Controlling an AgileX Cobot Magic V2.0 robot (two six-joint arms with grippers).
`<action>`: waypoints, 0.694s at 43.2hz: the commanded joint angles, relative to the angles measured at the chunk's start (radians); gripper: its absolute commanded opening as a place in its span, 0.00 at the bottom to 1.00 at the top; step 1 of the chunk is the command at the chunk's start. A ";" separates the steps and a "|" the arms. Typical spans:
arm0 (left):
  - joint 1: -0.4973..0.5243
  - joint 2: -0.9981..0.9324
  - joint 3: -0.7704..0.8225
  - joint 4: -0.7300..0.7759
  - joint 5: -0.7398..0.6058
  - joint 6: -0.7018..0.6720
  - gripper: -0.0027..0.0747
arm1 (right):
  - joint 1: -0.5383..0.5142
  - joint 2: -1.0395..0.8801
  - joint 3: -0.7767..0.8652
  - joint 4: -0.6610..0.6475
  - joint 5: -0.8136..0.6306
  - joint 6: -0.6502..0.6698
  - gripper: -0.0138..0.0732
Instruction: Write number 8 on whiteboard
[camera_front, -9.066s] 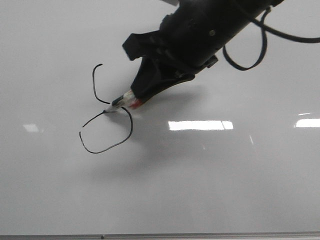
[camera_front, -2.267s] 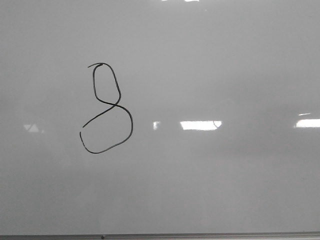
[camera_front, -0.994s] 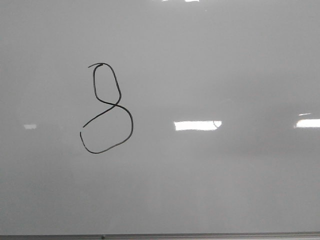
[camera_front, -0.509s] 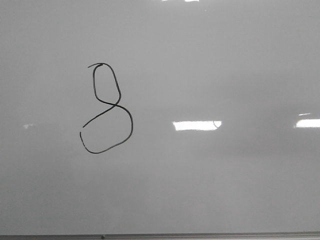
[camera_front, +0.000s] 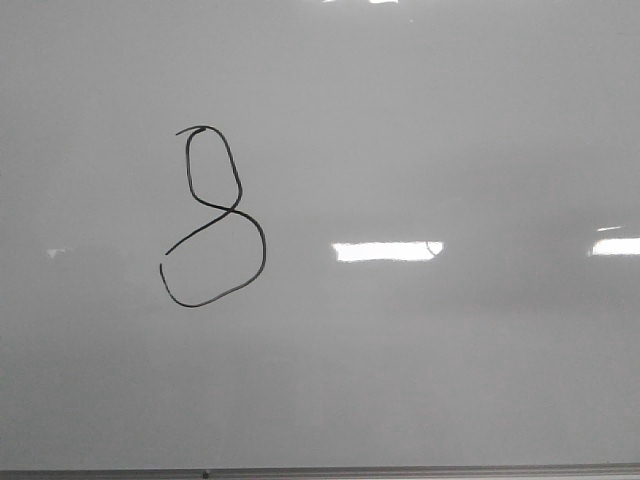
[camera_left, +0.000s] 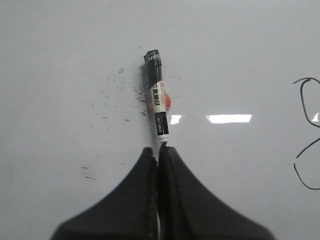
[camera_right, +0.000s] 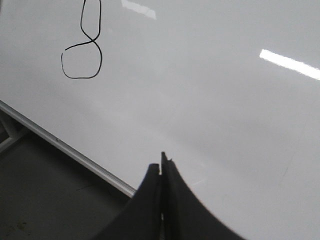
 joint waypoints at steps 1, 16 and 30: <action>0.001 -0.012 0.012 0.002 -0.090 -0.008 0.01 | -0.007 0.004 -0.026 0.027 -0.060 -0.004 0.08; 0.001 -0.012 0.012 0.002 -0.090 -0.008 0.01 | -0.055 -0.083 0.029 -0.163 -0.254 0.138 0.08; 0.001 -0.012 0.012 0.002 -0.090 -0.008 0.01 | -0.247 -0.323 0.289 -0.394 -0.415 0.560 0.08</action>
